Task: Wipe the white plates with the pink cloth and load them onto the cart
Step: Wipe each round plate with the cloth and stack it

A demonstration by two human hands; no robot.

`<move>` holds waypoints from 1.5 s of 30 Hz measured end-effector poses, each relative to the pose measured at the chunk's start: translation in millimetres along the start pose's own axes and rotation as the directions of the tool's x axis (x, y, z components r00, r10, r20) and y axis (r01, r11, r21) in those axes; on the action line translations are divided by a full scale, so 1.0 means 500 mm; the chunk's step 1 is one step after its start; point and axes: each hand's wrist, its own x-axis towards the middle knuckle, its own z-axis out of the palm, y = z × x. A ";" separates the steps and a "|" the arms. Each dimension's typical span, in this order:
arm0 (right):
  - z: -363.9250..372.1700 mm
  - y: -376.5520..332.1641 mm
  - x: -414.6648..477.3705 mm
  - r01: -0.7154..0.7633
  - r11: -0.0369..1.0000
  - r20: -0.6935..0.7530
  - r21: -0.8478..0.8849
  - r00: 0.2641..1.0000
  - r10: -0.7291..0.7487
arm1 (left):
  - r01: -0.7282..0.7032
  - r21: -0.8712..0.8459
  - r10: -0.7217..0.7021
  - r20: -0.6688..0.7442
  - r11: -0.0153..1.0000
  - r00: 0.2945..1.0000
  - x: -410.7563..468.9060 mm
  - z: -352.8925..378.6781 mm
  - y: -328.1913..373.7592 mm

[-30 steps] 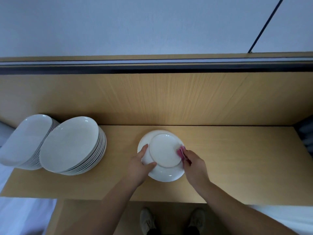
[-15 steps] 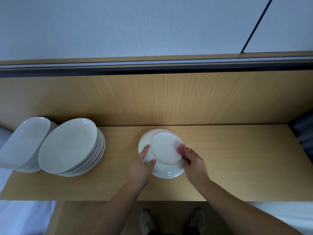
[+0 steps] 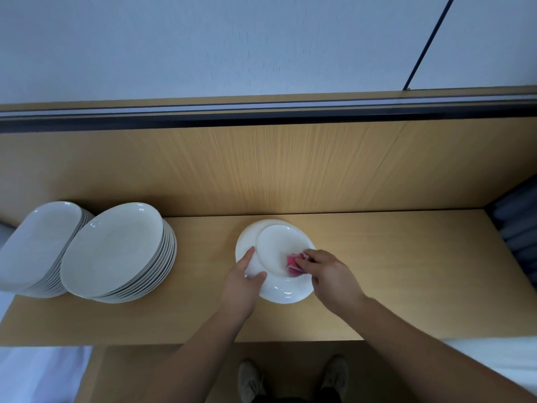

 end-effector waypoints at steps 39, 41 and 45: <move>-0.116 0.049 0.107 -0.109 0.978 0.318 0.179 0.947 0.047 | 0.002 -0.132 -0.015 -0.094 0.991 0.996 -0.031 0.009 0.075; -0.135 0.050 0.110 -0.118 0.971 0.306 0.208 0.951 0.050 | -0.002 -0.135 -0.014 -0.119 0.991 0.993 -0.043 0.024 0.097; -0.170 0.053 0.111 0.009 0.987 0.268 0.159 0.962 -0.052 | -0.013 -0.110 -0.005 -0.160 0.994 0.987 -0.065 0.051 0.134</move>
